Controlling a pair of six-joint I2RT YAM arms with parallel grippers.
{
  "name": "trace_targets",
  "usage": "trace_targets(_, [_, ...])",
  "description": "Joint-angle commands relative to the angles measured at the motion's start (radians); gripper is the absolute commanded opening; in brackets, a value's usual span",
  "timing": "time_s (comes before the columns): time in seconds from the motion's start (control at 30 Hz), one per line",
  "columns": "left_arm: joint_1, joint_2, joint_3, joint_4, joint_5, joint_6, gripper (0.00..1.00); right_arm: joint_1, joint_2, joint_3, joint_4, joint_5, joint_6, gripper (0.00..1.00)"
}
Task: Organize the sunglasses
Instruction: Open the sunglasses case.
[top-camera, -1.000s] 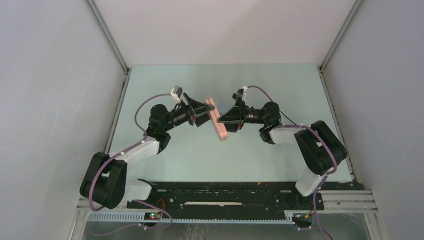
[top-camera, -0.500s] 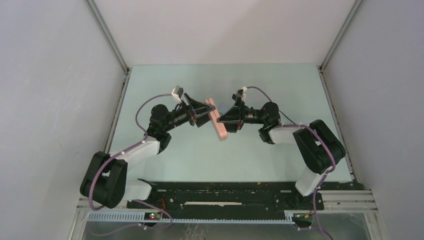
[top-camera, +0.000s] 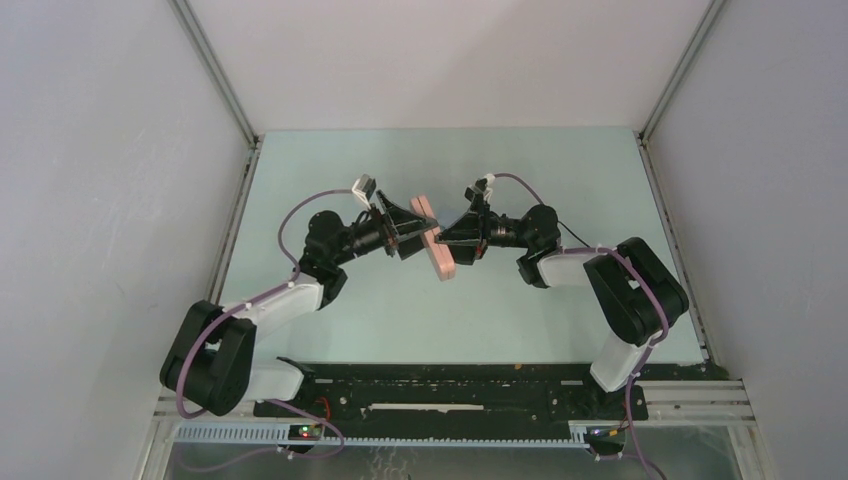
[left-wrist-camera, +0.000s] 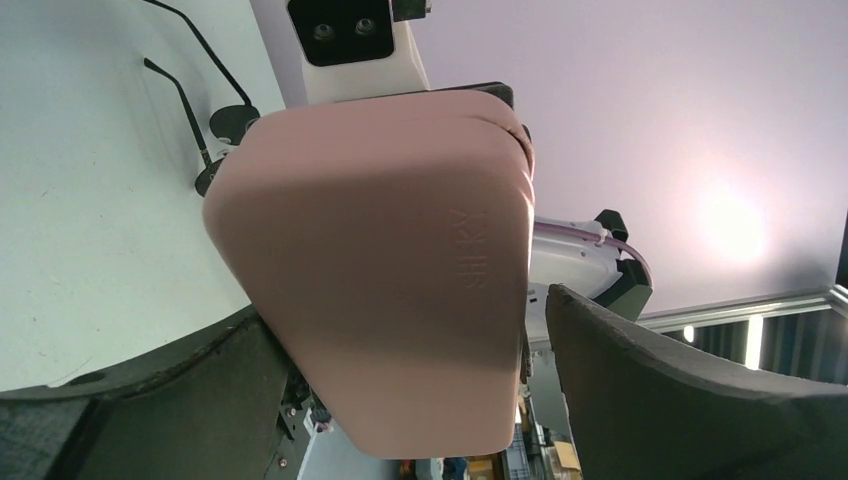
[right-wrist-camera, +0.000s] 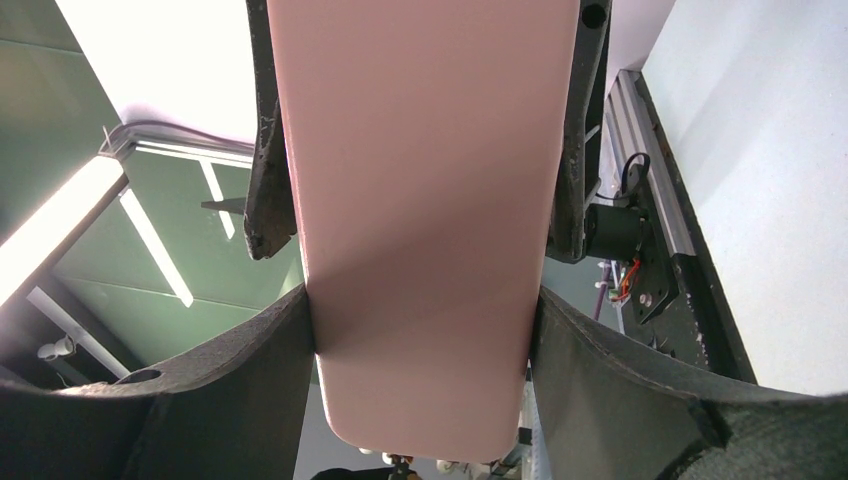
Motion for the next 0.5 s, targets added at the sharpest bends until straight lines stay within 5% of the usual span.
trace_targets(0.0, [-0.009, 0.005, 0.008, 0.057, 0.016, 0.002, 0.96, -0.007, -0.001, 0.004, 0.069, 0.015, 0.012, 0.2])
trace_targets(0.47, [-0.009, -0.014, -0.013, 0.059, -0.003, 0.001, 0.96, -0.027, -0.002, -0.014, 0.068, 0.014, 0.012, 0.18])
